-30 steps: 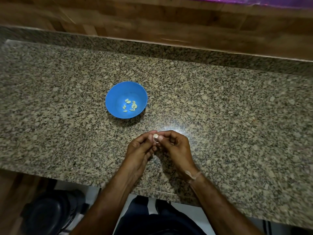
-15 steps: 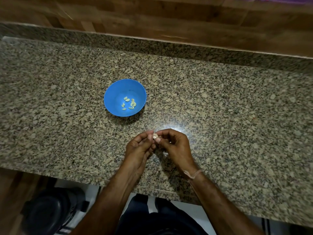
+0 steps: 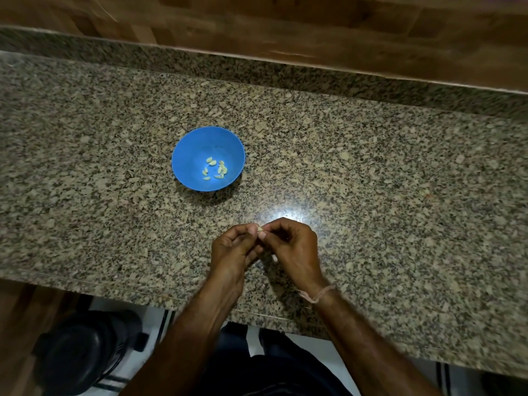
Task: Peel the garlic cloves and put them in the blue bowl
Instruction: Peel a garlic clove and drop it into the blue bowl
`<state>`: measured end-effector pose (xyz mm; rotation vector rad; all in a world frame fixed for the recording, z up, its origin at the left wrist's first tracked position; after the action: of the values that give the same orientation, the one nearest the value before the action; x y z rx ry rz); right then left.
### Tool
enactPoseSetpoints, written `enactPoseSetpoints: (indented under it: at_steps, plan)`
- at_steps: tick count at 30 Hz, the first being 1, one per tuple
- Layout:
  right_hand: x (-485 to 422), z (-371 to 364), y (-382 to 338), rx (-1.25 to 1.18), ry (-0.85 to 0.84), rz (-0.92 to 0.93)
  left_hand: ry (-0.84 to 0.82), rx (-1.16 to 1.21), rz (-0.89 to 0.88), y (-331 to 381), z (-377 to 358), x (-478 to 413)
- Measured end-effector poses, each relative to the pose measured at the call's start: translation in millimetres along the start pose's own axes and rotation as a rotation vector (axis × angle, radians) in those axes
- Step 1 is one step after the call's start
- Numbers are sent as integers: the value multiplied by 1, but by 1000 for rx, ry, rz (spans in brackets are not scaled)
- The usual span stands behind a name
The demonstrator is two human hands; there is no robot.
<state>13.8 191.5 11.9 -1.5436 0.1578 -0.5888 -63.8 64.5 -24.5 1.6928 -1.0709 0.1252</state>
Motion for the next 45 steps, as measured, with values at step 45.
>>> enactPoseSetpoints:
  at_steps: [45]
  plan:
    - [27,-16,46,-233,-181,-415,-158,-700,-151,-8,23,15]
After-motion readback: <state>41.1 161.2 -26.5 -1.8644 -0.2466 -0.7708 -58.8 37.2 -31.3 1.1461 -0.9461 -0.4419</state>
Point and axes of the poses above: each hand's wrist, its own x-axis away from the middle knuckle, its own z-axis out of the back of the hand, y = z × x, the point moved 9 cm from there along -x, towards the middle knuckle, and after that the axes turned 14 degrees about -y, right-handed, at the moved point
